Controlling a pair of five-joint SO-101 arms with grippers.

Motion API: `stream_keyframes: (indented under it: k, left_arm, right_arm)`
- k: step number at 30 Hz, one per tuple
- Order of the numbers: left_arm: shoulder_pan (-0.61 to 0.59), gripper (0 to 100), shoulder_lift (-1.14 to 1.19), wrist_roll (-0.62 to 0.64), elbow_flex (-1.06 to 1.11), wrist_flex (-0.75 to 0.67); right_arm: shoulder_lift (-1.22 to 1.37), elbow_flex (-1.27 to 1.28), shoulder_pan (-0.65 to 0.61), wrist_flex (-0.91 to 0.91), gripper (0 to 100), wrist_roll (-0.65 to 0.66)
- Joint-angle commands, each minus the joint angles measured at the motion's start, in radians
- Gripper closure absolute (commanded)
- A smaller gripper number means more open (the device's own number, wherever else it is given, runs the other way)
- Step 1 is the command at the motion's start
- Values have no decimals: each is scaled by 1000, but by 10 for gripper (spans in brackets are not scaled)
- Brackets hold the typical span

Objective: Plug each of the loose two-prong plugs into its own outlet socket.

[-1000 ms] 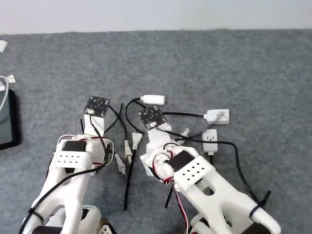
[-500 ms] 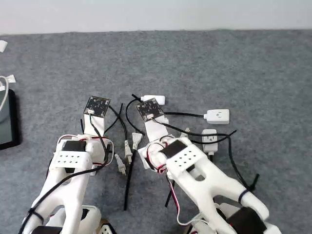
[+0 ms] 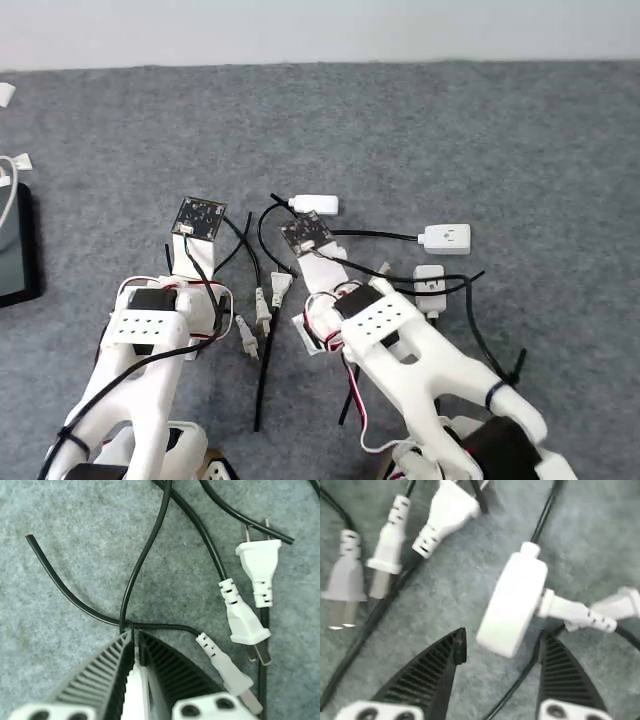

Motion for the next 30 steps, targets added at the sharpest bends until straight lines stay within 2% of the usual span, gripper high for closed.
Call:
stream_keyframes:
  k: [1,4,12,18,30]
  left_arm:
    - [-5,987,-18,8,-41,-18]
    - [-5,987,-17,8,-42,-21]
    - [-2,987,-15,8,-41,-25]
    - [0,987,-15,6,-41,-25]
    - [3,987,-15,6,-41,-25]
  right_arm:
    - [-24,-32,16,19,865,58]
    - [-62,-29,16,33,929,71]
    - [39,-55,16,22,839,71]
    - [137,-152,16,70,839,66]
    - [58,-157,18,110,839,20]
